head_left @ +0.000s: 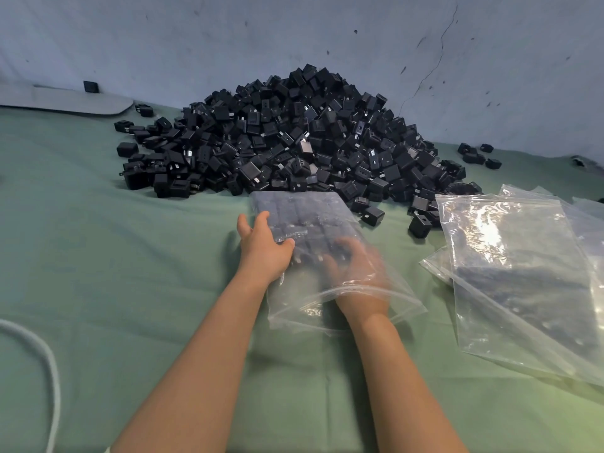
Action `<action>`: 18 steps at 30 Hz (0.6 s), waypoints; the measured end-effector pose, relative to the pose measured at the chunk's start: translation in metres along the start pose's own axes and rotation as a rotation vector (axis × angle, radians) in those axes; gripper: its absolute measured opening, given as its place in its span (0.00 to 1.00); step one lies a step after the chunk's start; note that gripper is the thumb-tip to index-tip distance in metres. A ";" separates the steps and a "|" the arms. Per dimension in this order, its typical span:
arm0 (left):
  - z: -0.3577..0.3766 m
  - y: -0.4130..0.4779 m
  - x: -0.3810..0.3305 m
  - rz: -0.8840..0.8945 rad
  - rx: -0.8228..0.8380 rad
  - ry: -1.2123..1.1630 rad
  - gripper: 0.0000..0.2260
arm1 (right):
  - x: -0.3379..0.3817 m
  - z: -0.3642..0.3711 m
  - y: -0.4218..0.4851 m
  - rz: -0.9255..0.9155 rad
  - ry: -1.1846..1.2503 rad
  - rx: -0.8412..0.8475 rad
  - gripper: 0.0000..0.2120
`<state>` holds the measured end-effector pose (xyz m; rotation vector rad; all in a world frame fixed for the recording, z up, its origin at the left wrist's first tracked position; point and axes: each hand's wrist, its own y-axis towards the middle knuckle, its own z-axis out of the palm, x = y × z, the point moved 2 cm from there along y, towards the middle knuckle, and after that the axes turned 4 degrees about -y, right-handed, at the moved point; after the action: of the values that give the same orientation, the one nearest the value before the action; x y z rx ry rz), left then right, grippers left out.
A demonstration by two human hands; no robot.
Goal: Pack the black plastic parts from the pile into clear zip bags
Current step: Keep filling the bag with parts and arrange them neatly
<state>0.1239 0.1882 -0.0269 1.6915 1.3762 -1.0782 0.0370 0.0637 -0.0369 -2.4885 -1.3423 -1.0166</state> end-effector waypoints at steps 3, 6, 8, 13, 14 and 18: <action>-0.001 0.003 0.001 -0.026 -0.015 -0.113 0.25 | -0.002 0.000 -0.002 -0.038 -0.077 -0.012 0.16; -0.002 0.009 0.001 -0.060 -0.077 -0.264 0.21 | 0.001 -0.001 -0.006 -0.110 -0.145 -0.097 0.17; -0.003 0.013 0.001 -0.100 -0.112 -0.380 0.20 | 0.005 0.002 -0.009 -0.143 -0.226 -0.098 0.17; -0.005 0.016 0.002 -0.195 -0.120 -0.713 0.17 | 0.012 0.015 -0.011 -0.310 -0.363 0.096 0.22; -0.006 0.015 0.001 -0.216 -0.111 -0.761 0.17 | 0.016 0.015 -0.010 -0.352 -0.361 0.104 0.20; -0.005 0.015 -0.003 -0.256 -0.095 -0.873 0.13 | 0.022 0.018 -0.001 -0.429 -0.423 0.134 0.20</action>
<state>0.1397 0.1888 -0.0218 0.7894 1.0324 -1.6027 0.0527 0.0869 -0.0371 -2.4542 -2.0547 -0.4347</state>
